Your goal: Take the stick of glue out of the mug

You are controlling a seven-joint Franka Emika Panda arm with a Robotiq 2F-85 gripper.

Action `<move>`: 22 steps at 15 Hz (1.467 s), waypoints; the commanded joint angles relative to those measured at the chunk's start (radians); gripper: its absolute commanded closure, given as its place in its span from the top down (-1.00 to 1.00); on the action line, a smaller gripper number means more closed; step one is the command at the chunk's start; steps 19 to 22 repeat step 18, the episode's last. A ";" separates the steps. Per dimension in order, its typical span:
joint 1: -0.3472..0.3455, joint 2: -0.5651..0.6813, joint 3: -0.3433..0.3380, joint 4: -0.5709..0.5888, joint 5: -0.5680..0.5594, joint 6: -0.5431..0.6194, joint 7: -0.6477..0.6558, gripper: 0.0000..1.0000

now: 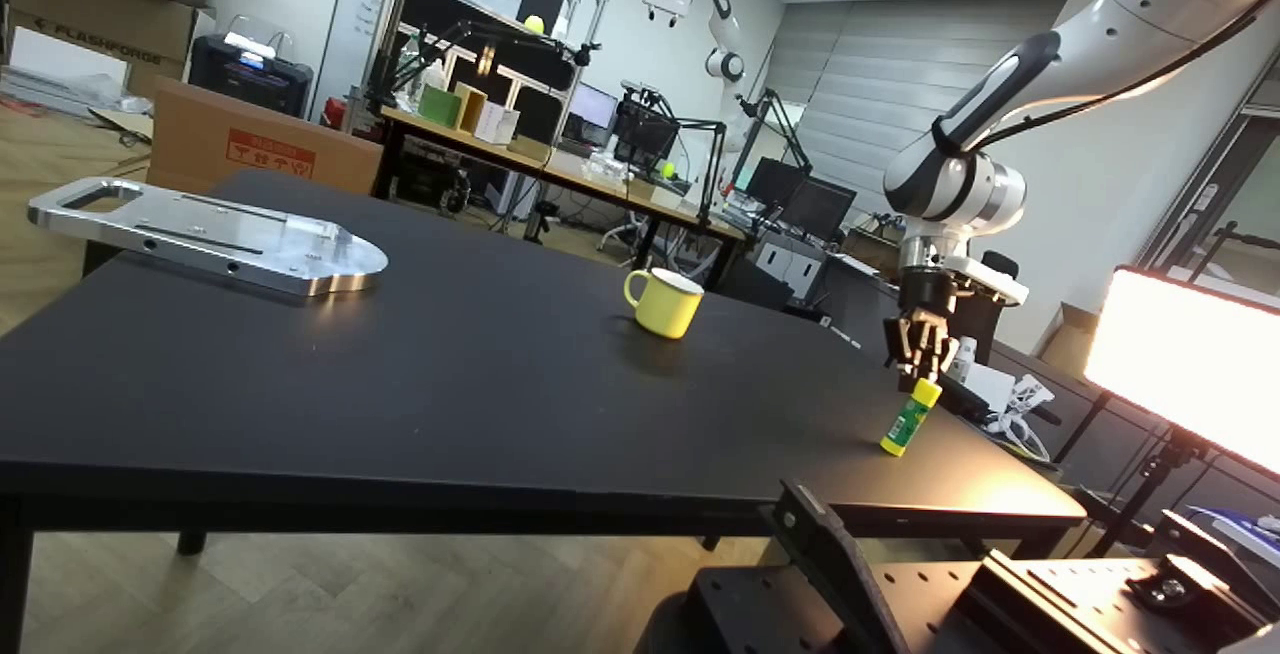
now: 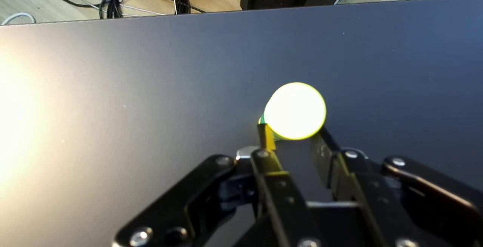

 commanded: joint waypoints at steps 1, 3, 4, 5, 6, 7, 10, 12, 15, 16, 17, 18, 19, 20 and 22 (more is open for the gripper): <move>0.006 0.002 -0.008 0.015 -0.012 0.013 0.023 -0.85; 0.006 -0.001 -0.008 0.010 -0.014 0.023 0.023 -0.85; 0.006 -0.001 -0.008 0.008 -0.014 0.027 0.022 -0.85; 0.006 -0.001 -0.008 0.008 -0.014 0.030 0.022 -0.85; 0.004 -0.002 -0.008 0.007 -0.011 0.032 0.024 -0.61; 0.000 -0.006 -0.004 0.009 -0.007 0.024 0.014 0.11; -0.005 -0.038 0.004 -0.005 0.002 0.018 -0.002 0.21; 0.003 -0.080 0.005 -0.025 0.000 0.022 -0.001 0.50; 0.015 -0.160 0.006 -0.059 -0.005 0.034 -0.004 0.90; 0.013 -0.194 0.014 -0.080 0.001 0.034 -0.023 0.97; 0.010 -0.104 0.007 -0.005 -0.002 0.024 -0.014 0.67; 0.012 -0.131 0.008 -0.016 -0.001 0.023 -0.018 0.80; 0.012 -0.131 0.008 -0.016 -0.001 0.023 -0.018 0.80; 0.012 -0.131 0.008 -0.016 -0.001 0.023 -0.018 0.80; 0.012 -0.131 0.008 -0.016 -0.001 0.023 -0.018 0.80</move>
